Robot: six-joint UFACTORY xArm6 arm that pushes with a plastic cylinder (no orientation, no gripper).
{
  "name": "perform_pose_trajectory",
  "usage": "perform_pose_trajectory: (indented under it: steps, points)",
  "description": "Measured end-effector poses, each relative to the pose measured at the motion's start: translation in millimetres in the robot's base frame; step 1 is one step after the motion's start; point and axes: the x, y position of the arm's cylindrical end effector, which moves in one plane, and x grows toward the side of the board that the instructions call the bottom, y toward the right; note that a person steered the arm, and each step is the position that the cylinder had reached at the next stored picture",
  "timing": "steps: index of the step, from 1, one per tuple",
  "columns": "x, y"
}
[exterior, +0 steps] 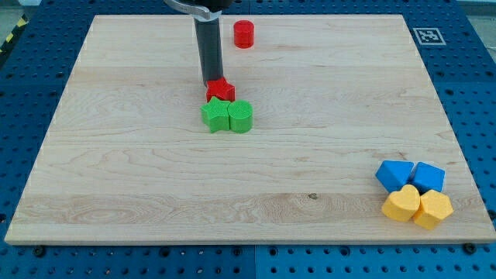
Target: Move the red circle downwards
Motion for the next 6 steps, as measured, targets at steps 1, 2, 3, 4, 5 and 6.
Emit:
perform_pose_trajectory:
  steps: [1, 2, 3, 4, 5, 6]
  points:
    - [-31, -17]
    - [-67, -33]
    - [-98, -33]
    - [-125, -17]
    - [-147, 2]
    - [-145, 39]
